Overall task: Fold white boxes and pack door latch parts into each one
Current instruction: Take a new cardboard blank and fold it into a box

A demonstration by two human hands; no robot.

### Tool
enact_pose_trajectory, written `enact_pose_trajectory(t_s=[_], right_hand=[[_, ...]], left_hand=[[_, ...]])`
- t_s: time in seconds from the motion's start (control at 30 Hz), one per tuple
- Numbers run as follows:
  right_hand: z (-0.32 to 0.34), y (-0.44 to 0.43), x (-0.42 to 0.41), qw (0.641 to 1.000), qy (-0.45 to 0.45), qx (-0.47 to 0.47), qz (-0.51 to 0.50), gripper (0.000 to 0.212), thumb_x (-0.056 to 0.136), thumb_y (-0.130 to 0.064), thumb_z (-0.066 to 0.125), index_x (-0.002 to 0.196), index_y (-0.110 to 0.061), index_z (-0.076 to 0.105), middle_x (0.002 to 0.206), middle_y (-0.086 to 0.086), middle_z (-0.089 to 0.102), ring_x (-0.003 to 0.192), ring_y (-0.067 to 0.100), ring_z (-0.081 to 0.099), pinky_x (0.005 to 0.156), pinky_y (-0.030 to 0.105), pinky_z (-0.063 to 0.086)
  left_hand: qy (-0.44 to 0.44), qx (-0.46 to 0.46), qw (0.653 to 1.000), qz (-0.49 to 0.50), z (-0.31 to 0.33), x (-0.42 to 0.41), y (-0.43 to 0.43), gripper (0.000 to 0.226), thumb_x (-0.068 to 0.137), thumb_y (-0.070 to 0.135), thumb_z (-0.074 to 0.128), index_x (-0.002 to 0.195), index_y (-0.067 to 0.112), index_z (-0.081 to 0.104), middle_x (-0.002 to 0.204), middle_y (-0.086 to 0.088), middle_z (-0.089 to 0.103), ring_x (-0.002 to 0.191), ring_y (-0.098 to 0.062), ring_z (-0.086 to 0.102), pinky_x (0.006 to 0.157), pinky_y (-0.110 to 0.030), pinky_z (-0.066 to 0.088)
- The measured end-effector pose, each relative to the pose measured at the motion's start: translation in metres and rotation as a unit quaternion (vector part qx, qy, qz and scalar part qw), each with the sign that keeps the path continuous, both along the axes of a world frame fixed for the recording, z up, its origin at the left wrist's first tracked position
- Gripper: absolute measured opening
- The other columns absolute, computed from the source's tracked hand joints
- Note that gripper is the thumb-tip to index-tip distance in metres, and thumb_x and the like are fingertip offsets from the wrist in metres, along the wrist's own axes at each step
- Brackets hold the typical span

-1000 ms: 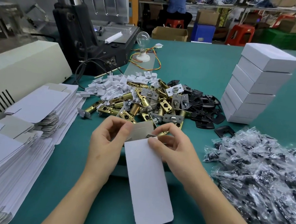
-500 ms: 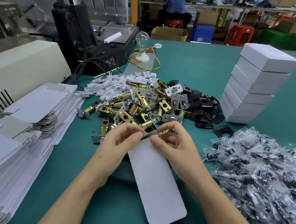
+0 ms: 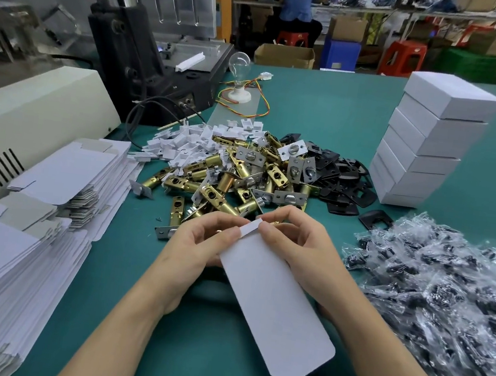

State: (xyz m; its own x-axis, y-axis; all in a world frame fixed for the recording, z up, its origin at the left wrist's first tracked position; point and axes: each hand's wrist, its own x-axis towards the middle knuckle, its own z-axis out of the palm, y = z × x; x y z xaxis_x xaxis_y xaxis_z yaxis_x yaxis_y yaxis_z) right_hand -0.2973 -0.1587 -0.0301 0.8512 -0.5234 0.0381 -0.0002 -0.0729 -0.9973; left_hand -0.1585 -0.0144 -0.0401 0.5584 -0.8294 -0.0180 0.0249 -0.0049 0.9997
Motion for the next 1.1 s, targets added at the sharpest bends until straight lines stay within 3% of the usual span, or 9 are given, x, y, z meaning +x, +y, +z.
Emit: enact_pose_trajectory(t_s=[0.13, 0.27, 0.33, 0.43, 0.6, 0.7, 1.0, 1.1], right_hand=[[-0.0008, 0.0016, 0.0004, 1.0, 0.006, 0.008, 0.013, 0.016, 0.091, -0.041, 0.068, 0.101, -0.029, 0.068, 0.095, 0.004, 0.077, 0.081, 0.017, 0.067, 0.071, 0.039, 0.052], [-0.0012, 0.0033, 0.0003, 1.0, 0.015, 0.012, 0.021, 0.006, 0.096, -0.032, 0.069, 0.101, -0.028, 0.068, 0.095, 0.003, 0.077, 0.078, 0.01, 0.065, 0.063, 0.024, 0.05], [-0.0006, 0.0045, 0.0003, 0.999, 0.014, 0.014, 0.032, 0.005, 0.096, -0.029, 0.071, 0.1, -0.027, 0.069, 0.095, 0.002, 0.077, 0.081, 0.011, 0.067, 0.067, 0.027, 0.052], [0.0008, 0.0048, 0.0003, 0.999, 0.008, 0.019, 0.037, 0.01, 0.093, -0.026, 0.076, 0.101, -0.028, 0.071, 0.096, 0.004, 0.078, 0.086, 0.017, 0.072, 0.073, 0.035, 0.055], [0.0023, 0.0039, -0.0001, 0.996, 0.004, 0.041, 0.073, 0.029, 0.092, -0.016, 0.076, 0.116, -0.03, 0.072, 0.107, 0.004, 0.078, 0.1, 0.021, 0.075, 0.077, 0.026, 0.058], [0.003, 0.0042, -0.0005, 0.997, 0.003, 0.024, 0.069, 0.029, 0.091, -0.017, 0.076, 0.115, -0.035, 0.072, 0.104, 0.005, 0.078, 0.098, 0.019, 0.075, 0.075, 0.022, 0.055], [0.0011, 0.0017, -0.0001, 0.998, 0.0, -0.011, 0.056, 0.02, 0.093, -0.029, 0.071, 0.111, -0.037, 0.072, 0.099, -0.002, 0.077, 0.093, 0.014, 0.073, 0.076, 0.029, 0.058], [0.0014, 0.0013, 0.0, 0.999, 0.0, -0.026, 0.043, 0.018, 0.092, -0.032, 0.068, 0.11, -0.037, 0.072, 0.094, -0.006, 0.077, 0.083, 0.006, 0.07, 0.068, 0.022, 0.052]], left_hand=[[0.012, 0.009, 1.0, 0.019, -0.0012, -0.0003, -0.0005, 0.015, 0.089, 0.031, 0.069, 0.097, 0.022, 0.078, 0.1, -0.004, 0.074, 0.09, -0.017, 0.068, 0.073, -0.03, 0.06], [0.003, 0.014, 1.0, 0.026, 0.0, -0.0011, -0.0004, 0.01, 0.089, 0.034, 0.074, 0.084, 0.026, 0.075, 0.089, 0.0, 0.072, 0.081, -0.014, 0.065, 0.066, -0.027, 0.057], [-0.021, 0.019, 0.999, 0.032, 0.0005, -0.0021, -0.0001, 0.019, 0.091, 0.038, 0.079, 0.078, 0.027, 0.072, 0.081, 0.002, 0.069, 0.074, -0.012, 0.062, 0.062, -0.024, 0.052], [-0.034, 0.019, 0.998, 0.042, 0.0016, -0.0027, 0.0004, 0.02, 0.085, 0.042, 0.074, 0.077, 0.024, 0.07, 0.079, 0.0, 0.069, 0.071, -0.013, 0.062, 0.061, -0.024, 0.05], [-0.05, 0.03, 0.995, 0.076, -0.0002, 0.0004, -0.0002, 0.022, 0.092, 0.035, 0.078, 0.075, 0.024, 0.07, 0.081, -0.002, 0.071, 0.073, -0.016, 0.062, 0.064, -0.029, 0.05], [-0.051, 0.025, 0.997, 0.061, 0.0012, 0.0008, 0.0017, 0.022, 0.087, 0.041, 0.077, 0.076, 0.024, 0.069, 0.079, 0.002, 0.07, 0.072, -0.012, 0.062, 0.062, -0.023, 0.05], [-0.041, 0.027, 0.998, 0.027, 0.0025, 0.0027, 0.0045, 0.025, 0.088, 0.043, 0.071, 0.085, 0.018, 0.069, 0.084, 0.002, 0.067, 0.078, -0.014, 0.061, 0.071, -0.034, 0.047], [-0.041, 0.025, 0.999, 0.022, 0.0013, 0.0032, 0.0046, 0.025, 0.089, 0.042, 0.071, 0.086, 0.018, 0.07, 0.085, 0.002, 0.067, 0.079, -0.013, 0.06, 0.072, -0.034, 0.047]])
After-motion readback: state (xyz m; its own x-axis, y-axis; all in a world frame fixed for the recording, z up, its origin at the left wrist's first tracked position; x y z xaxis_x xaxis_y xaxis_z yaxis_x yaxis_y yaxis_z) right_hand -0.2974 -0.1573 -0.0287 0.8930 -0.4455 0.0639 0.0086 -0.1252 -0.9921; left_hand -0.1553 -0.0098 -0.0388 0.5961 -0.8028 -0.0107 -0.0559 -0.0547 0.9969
